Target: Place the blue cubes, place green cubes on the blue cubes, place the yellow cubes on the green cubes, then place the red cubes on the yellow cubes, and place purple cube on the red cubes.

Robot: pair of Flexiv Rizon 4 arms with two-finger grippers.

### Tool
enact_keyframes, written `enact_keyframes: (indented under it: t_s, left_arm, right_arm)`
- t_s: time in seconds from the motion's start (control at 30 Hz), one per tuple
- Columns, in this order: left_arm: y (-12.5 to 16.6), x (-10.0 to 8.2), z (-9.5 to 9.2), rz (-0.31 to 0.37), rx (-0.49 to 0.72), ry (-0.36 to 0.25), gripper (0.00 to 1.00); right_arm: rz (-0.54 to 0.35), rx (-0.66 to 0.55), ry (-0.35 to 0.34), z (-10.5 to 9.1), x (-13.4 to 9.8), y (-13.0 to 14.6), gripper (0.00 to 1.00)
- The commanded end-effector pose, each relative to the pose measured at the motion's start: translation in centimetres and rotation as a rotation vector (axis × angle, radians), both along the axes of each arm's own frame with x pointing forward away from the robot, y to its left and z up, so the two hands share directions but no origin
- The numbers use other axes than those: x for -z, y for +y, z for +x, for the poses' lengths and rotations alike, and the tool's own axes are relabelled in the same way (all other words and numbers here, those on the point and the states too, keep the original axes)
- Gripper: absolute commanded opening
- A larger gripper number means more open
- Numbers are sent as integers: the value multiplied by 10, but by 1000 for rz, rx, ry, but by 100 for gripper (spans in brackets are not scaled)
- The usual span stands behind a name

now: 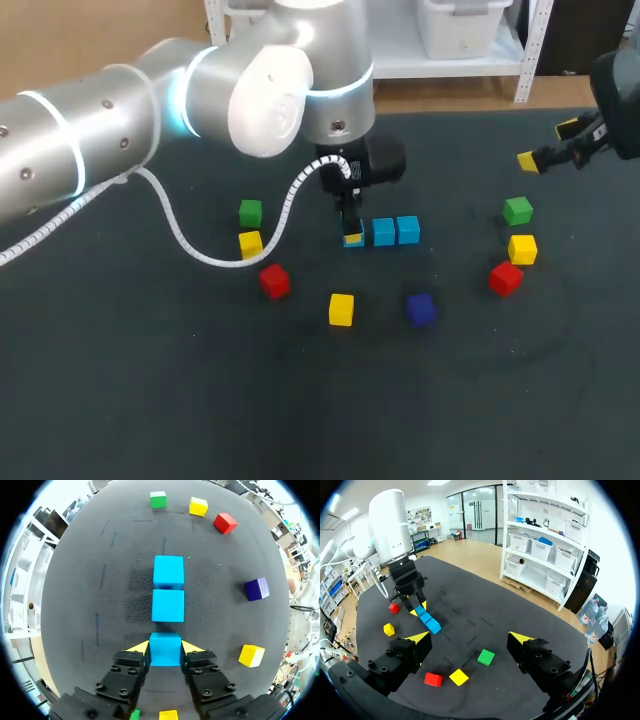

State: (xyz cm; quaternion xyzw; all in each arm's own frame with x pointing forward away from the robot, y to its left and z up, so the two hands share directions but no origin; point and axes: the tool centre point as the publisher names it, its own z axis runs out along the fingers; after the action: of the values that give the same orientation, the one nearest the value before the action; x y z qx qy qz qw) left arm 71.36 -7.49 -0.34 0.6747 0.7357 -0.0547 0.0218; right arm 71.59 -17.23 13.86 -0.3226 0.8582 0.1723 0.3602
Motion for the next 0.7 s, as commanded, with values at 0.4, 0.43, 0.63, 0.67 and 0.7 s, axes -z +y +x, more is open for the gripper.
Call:
enact_keyframes:
  t_s: [0.4,0.43,0.63,0.67,0.7]
  left_arm:
    - [-7,-3,-8,-11,21,10,0]
    - [-7,-3,-9,-12,22,11,0]
    - [-9,-2,-8,-12,18,12,0]
    - [-9,-2,-8,-11,18,11,0]
    - [-9,-1,-8,-10,18,10,0]
  right_arm:
    - [-3,3,0,-1,0,1,100]
    - [-3,3,0,-1,0,1,100]
    - [-3,3,0,-1,0,1,100]
    - [-3,3,0,-1,0,1,100]
    - [-3,3,0,-1,0,1,100]
